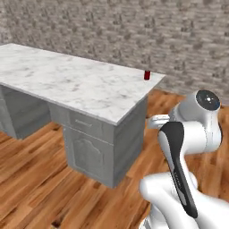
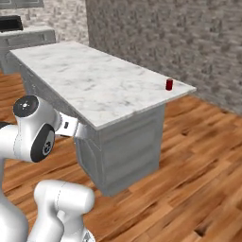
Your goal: Four empty soda cans are scattered around the kitchen. Gather all the cans and cluster them next to the stove for recycling.
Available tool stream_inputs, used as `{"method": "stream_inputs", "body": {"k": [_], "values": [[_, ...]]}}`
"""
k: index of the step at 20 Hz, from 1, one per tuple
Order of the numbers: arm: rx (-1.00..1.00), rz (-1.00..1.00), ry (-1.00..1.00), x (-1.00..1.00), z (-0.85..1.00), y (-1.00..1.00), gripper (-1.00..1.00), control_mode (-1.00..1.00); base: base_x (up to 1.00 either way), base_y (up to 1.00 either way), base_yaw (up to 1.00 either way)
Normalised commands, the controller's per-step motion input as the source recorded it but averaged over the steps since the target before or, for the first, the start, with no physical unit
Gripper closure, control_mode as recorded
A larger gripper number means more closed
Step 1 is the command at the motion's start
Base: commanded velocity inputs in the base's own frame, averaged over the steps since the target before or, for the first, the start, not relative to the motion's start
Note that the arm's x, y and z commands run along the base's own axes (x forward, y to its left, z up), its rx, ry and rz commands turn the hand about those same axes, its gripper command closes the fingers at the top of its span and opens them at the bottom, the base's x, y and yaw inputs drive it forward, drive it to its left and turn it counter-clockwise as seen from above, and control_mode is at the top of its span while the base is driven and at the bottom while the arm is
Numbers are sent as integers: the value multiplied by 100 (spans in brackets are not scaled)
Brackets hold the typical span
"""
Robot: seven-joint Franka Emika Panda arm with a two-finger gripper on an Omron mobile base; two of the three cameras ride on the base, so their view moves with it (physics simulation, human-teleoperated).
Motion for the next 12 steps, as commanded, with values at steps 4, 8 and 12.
{"method": "stream_inputs", "body": {"k": [4,8,12], "values": [[0,0,0,0,0,0,-100,100,-6,-33,45],[0,0,0,0,0,0,-100,100,-6,-33,45],[0,0,0,0,0,0,-100,100,-6,-32,46]]}}
